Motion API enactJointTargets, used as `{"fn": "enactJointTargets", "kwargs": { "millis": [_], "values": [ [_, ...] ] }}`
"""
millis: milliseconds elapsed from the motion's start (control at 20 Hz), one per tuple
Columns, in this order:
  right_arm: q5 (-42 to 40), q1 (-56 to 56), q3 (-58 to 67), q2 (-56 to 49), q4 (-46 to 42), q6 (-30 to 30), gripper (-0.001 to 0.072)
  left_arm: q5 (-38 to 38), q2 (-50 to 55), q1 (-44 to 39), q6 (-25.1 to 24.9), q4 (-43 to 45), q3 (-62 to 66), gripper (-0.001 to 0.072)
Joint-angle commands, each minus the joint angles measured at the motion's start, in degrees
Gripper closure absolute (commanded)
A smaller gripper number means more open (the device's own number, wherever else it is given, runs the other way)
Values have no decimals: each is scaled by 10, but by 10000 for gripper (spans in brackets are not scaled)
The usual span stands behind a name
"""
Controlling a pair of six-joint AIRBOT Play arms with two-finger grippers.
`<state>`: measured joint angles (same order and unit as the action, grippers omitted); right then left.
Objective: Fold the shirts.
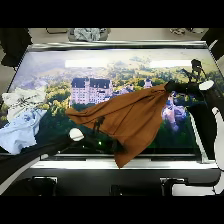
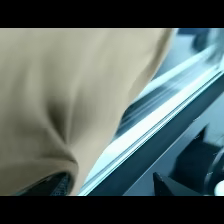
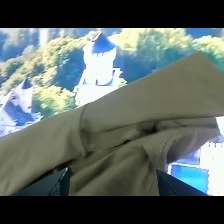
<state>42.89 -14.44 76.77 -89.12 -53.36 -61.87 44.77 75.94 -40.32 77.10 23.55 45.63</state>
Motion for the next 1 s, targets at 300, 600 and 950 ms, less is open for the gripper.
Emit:
{"fn": "enactJointTargets", "kwargs": {
  "millis": [300, 600, 950],
  "values": [
    [387, -84, -2, 85, -148, 52, 73, 114, -68, 456, 73, 384, 129, 108],
    [408, -36, -135, 109, -161, 62, 2, 107, 11, 492, 22, 374, 129, 106],
    [389, 5, -203, 110, -138, 67, -8, 61, 83, 440, -7, 303, 129, 105]
  ]
}}
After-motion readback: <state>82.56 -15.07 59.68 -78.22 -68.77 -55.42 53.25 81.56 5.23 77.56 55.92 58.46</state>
